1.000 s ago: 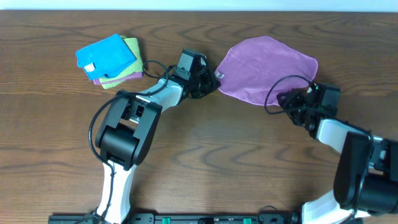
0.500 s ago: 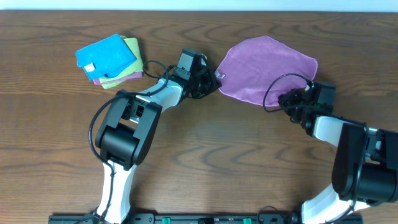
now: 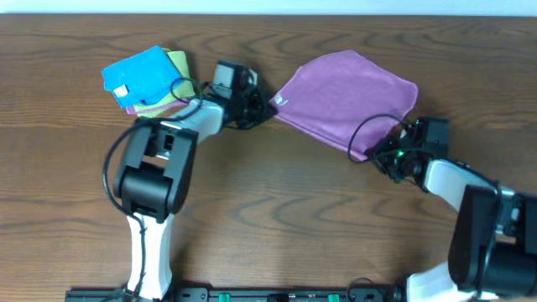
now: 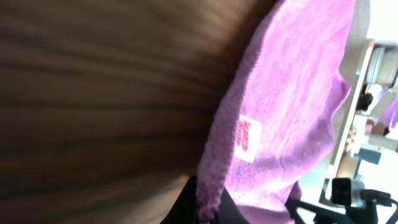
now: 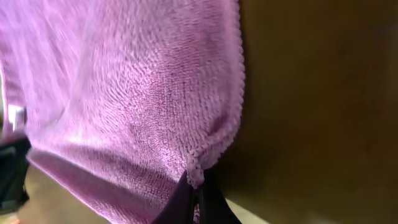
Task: Fold the cloth
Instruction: 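Pull both corners apart to flatten the purple cloth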
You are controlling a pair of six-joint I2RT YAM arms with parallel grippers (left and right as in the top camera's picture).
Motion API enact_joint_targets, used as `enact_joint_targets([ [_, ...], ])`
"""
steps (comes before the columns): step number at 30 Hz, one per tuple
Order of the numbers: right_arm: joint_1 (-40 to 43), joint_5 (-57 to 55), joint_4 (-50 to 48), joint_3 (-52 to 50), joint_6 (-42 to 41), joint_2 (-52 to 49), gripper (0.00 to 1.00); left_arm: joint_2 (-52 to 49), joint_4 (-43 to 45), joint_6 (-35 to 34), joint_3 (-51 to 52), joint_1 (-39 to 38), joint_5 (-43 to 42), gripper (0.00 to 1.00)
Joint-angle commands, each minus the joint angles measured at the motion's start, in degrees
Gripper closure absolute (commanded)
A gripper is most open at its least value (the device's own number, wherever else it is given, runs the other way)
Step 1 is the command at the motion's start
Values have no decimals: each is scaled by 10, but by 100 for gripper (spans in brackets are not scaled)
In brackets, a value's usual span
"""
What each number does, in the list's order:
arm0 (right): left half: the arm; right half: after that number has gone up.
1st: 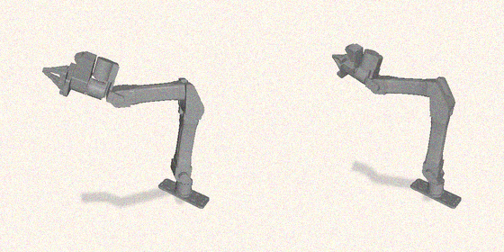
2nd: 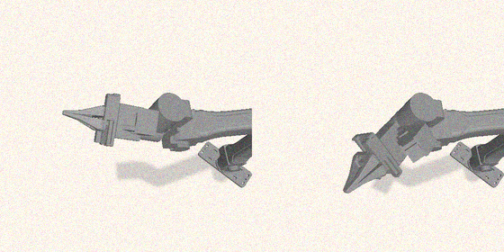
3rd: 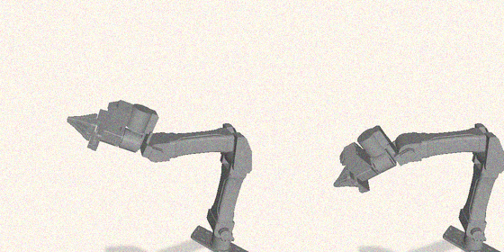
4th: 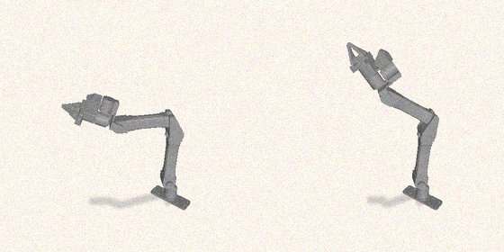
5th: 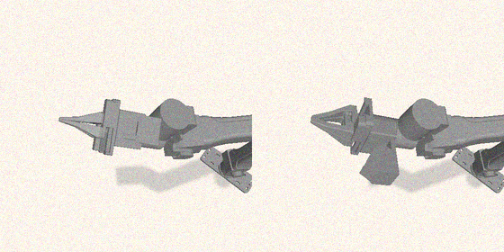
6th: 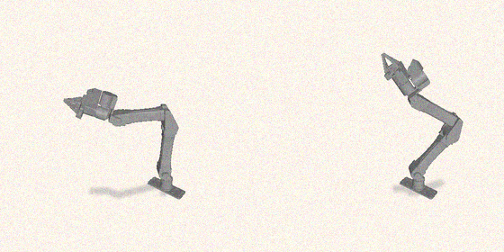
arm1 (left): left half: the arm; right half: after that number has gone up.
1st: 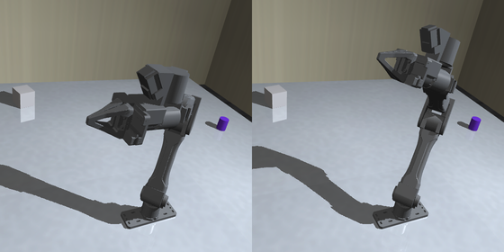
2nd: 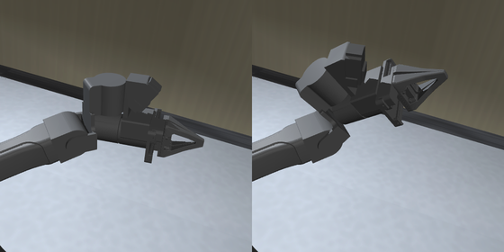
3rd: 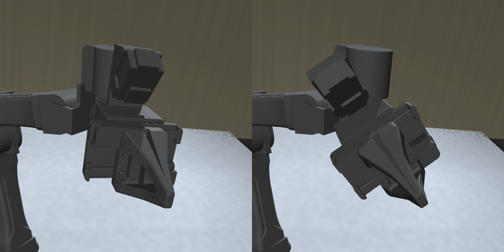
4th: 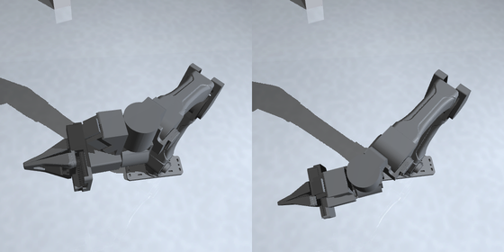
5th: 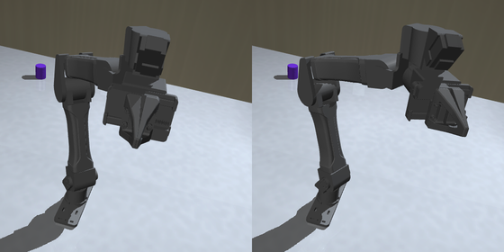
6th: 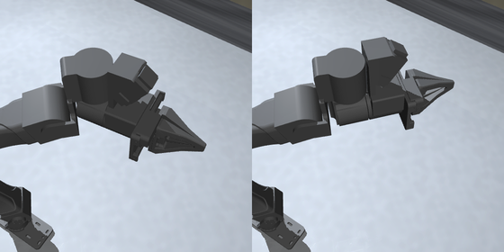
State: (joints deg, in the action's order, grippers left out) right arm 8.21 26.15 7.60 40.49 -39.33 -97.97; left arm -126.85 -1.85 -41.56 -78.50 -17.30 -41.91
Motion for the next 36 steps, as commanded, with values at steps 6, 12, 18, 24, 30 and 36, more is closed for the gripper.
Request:
enact_joint_targets([
  [6, -4, -24, 115, -33, 43, 64, 99, -2, -114, 103, -4, 3, -78, 94],
  [12, -3, -60, 174, -33, 59, 120, 99, 15, -247, 191, -4, -16, -90, 94],
  [18, -3, -98, 204, -32, 62, 144, 99, 21, -338, 237, -4, -42, -85, 95],
  [24, 1, -146, 227, -31, 62, 164, 99, 22, -398, 250, -4, -49, -64, 94],
  [30, 38, -184, 264, -31, 78, 200, 99, 42, -437, 262, -4, -52, -36, 94],
  [36, 64, -182, 296, -31, 92, 224, 99, 98, -443, 247, -4, -72, -6, 94],
])
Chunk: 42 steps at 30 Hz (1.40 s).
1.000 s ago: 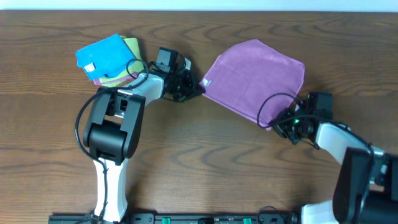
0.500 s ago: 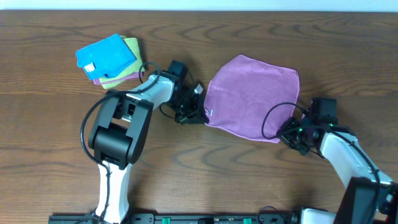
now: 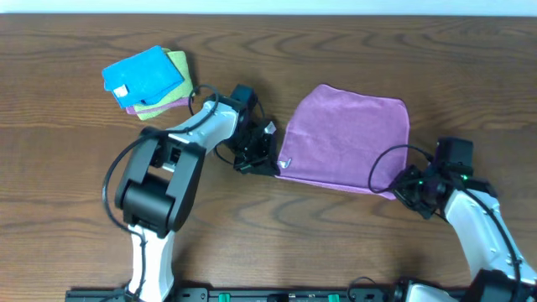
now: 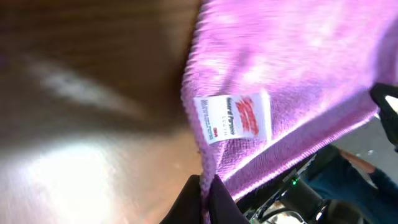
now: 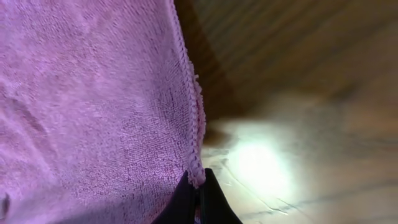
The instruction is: Fold the cloth
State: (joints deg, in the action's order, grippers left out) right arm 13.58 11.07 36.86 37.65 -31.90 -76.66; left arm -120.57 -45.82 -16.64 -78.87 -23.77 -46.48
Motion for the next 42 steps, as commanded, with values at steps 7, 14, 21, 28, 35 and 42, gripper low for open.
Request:
enact_joint_targets([
  [7, 10, -22, 2, -2, 18, 11, 99, 44, 12, -31, 2, -78, 66, 94],
  [14, 10, -10, 0, 6, 18, 51, 99, 52, 43, -80, 2, -99, 66, 94],
  [21, 10, -51, -16, 42, 24, 85, 99, 72, 146, -155, 1, -91, 66, 94],
  [28, 10, -68, -63, 46, 29, 85, 99, 72, 238, -222, -1, -91, 68, 94],
  [35, 10, -94, -114, 46, 39, 70, 99, 72, 320, -278, -2, -86, 111, 94],
  [42, 10, -94, -174, 46, 50, 18, 99, 72, 332, -282, -20, -80, 178, 94],
])
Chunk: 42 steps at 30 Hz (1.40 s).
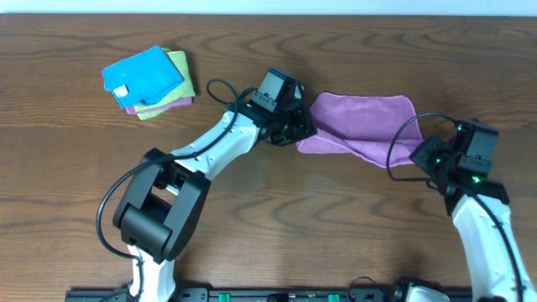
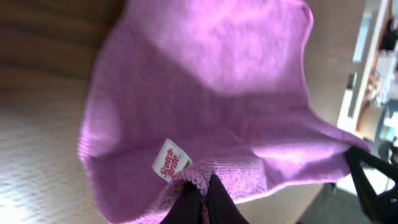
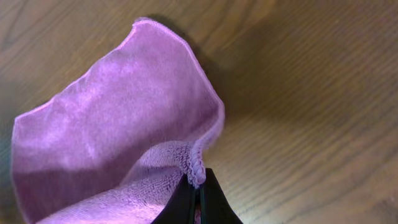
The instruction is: Fold the cloth
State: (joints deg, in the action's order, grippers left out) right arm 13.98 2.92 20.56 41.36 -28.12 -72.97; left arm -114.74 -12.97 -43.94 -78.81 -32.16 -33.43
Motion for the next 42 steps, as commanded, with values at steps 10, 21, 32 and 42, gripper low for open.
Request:
enact_joint_targets([
  [10, 6, -12, -109, 9, 21, -87, 99, 14, 73, -26, -24, 4, 123, 94],
  [21, 6, -12, -202, 10, 21, -146, 99, 0, 118, -33, -24, 3, 169, 94],
  [32, 6, -12, -249, 59, 25, -215, 99, -22, 135, -32, -24, 1, 201, 94],
  [42, -9, -11, -249, 132, 47, -288, 99, -55, 169, -40, -24, 0, 214, 94],
])
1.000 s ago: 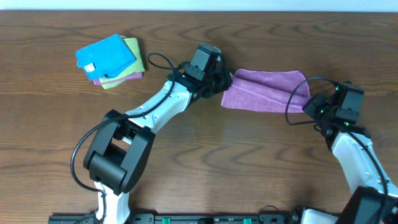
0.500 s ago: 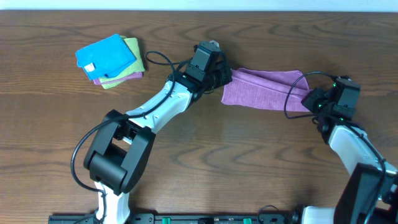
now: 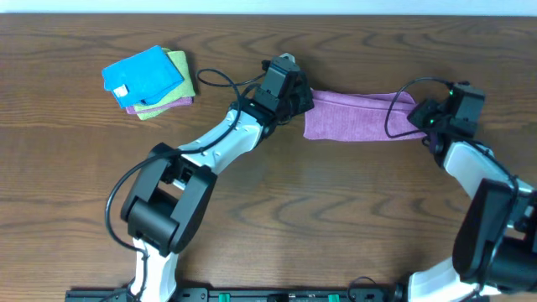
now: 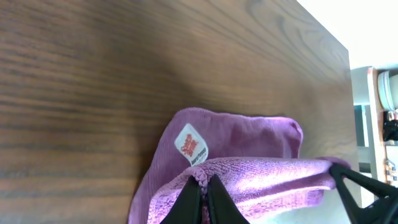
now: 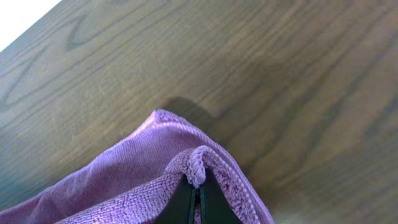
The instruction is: Fold the cloth
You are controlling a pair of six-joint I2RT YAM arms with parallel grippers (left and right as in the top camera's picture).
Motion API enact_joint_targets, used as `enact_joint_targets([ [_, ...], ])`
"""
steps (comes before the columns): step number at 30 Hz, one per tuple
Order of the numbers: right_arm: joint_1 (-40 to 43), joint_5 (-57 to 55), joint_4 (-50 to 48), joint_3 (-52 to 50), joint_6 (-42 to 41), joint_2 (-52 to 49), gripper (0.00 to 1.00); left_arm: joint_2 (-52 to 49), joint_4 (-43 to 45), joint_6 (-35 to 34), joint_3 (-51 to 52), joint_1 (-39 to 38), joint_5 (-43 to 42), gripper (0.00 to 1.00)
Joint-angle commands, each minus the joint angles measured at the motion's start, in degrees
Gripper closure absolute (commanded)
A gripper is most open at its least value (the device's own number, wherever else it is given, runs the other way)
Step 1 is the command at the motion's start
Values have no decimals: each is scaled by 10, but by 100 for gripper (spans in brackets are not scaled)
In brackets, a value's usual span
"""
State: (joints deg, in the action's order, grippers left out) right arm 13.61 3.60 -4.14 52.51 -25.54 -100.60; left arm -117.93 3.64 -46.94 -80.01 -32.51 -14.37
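Note:
The purple cloth (image 3: 357, 116) lies as a narrow folded strip on the far middle of the table, its top layer laid over the bottom one. My left gripper (image 3: 295, 102) is shut on the cloth's left upper corner (image 4: 200, 177), with the white label (image 4: 191, 144) just beyond it. At the strip's right end my right gripper (image 3: 422, 116) is shut on the other corner (image 5: 197, 171), which bulges up over the black fingertips.
A stack of folded cloths, blue (image 3: 143, 73) on top of yellow-green and purple ones, lies at the far left. The table's far edge (image 3: 336, 14) runs just behind the purple strip. Both arms' cables loop close to the cloth.
Both grippers have moved toward the far edge with their corners. The cloth, which hung in a loose arch over its far half, now lies flat as a narrow doubled strip.
At first both grippers held the cloth's corners with it lying tilted across the table. Then it lay squared and spread flat, corners held at the near edge. Then the near edge was lifted over the far half, and now it rests on the far edge, folded in two.

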Motion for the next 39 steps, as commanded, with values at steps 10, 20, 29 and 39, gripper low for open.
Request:
enact_joint_targets([
  [10, -11, -23, -19, 61, 29, -63, 99, -41, 20, -13, -12, 3, 44, 94],
  [20, -13, -28, -66, 64, 40, -95, 99, -73, 55, -15, -12, 3, 41, 94],
  [29, -18, -28, -127, 65, 40, -132, 99, -88, 79, -14, -12, 2, 58, 94],
  [39, -20, -34, -145, 67, 56, -153, 99, -112, 104, -13, -12, 2, 54, 94],
])
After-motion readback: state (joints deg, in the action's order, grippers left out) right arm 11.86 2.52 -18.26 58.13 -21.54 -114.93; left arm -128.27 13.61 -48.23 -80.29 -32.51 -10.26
